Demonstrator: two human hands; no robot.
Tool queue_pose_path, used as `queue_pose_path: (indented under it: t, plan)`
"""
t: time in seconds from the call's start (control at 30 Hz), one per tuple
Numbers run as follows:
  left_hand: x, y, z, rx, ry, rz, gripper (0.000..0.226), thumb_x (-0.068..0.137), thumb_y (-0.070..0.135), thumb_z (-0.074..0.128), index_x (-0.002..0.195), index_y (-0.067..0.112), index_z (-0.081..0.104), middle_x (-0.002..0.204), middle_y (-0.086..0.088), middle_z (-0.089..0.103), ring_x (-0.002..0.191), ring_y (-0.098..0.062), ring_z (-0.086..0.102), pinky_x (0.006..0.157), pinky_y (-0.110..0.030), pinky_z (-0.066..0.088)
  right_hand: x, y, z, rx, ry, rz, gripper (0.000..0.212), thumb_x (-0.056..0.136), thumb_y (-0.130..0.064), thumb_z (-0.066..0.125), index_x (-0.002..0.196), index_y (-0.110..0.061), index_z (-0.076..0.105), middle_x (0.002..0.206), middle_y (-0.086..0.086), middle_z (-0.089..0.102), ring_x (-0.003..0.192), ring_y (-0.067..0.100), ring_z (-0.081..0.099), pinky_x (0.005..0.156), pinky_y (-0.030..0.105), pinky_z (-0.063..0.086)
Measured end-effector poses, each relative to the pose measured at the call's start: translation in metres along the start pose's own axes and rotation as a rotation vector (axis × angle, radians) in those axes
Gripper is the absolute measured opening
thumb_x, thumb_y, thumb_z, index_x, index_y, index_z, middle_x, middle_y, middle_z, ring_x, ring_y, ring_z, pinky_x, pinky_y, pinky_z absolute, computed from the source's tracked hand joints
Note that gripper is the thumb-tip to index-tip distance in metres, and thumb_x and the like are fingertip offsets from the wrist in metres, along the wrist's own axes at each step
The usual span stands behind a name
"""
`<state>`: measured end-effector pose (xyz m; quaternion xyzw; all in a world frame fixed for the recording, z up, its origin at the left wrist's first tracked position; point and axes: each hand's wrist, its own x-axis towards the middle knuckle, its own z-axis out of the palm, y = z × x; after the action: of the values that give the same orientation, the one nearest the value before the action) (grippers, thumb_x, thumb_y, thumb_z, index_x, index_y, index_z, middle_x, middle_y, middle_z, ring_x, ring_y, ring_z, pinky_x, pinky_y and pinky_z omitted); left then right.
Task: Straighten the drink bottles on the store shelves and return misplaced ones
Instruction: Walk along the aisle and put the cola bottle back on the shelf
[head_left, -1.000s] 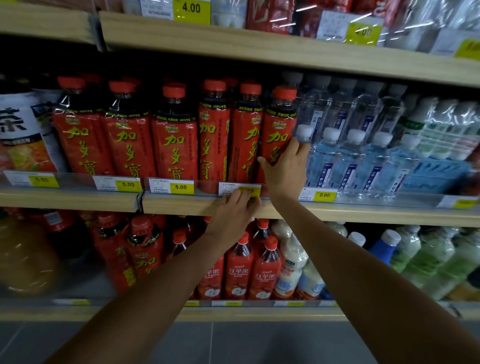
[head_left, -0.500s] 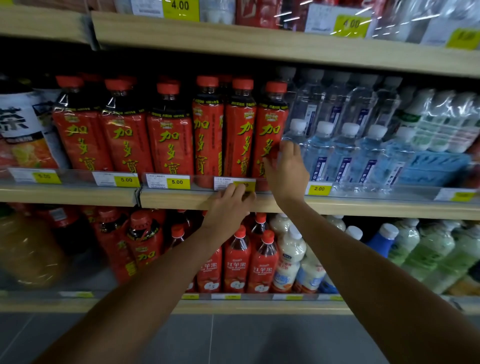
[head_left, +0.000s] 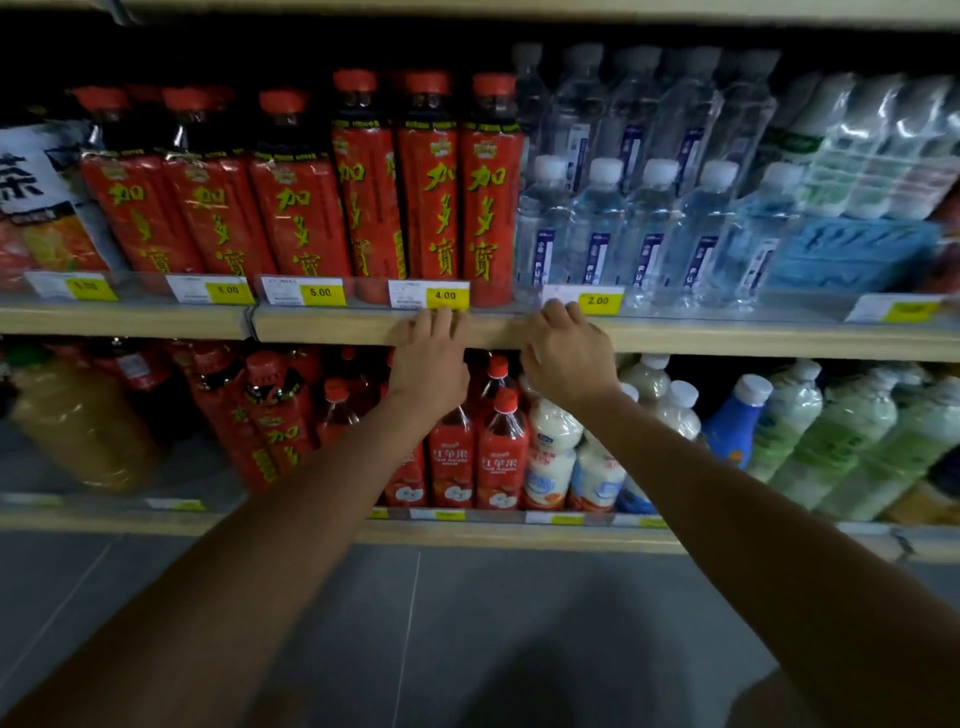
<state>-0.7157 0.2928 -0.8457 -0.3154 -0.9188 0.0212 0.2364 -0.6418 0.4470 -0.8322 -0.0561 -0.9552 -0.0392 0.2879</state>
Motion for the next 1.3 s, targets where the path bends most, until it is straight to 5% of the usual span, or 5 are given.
queue_pose_path:
  t: [0.27,0.47,0.83,1.3]
  plan:
    - [-0.026,0.037,0.009,-0.049,-0.127,-0.176,0.087,0.087,0.044,0.050,0.149,0.011,-0.002,0.158,-0.011,0.001,0.144,-0.032,0.005,0.111,-0.057,0.016,-0.042,0.005,0.015,0.078,-0.033,-0.052,0.038,0.081,-0.019,0.052,0.114,0.000,0.056,0.117,0.022,0.054,0.105,0.037,0.050,0.090,0.047,0.042]
    - [-0.090,0.064,0.060,-0.071,-0.166,-0.148,0.067,0.084,0.045,0.049,0.140,0.013,0.032,0.135,-0.007,0.045,0.120,-0.027,0.044,0.099,-0.046,0.033,-0.092,0.016,0.057,0.130,-0.218,-0.060,0.042,0.088,-0.033,0.047,0.119,-0.006,0.055,0.118,0.016,0.055,0.105,0.035,0.051,0.090,0.044,0.039]
    - [-0.152,0.071,0.142,-0.054,-0.436,-0.094,0.056,0.085,0.042,0.050,0.131,0.012,0.040,0.125,-0.008,0.050,0.117,-0.030,0.045,0.098,-0.043,0.033,-0.165,-0.002,0.136,0.151,-0.534,-0.012,0.046,0.086,-0.036,0.048,0.124,-0.009,0.052,0.121,0.011,0.056,0.110,0.031,0.050,0.087,0.040,0.040]
    - [-0.095,0.094,-0.070,-0.155,-0.723,0.190,0.047,0.086,0.038,0.050,0.124,0.010,0.047,0.123,-0.009,0.055,0.117,-0.029,0.046,0.100,-0.042,0.032,-0.137,0.036,-0.082,0.237,-0.786,0.228,0.044,0.087,-0.039,0.050,0.118,-0.009,0.056,0.116,0.014,0.060,0.112,0.031,0.050,0.092,0.040,0.040]
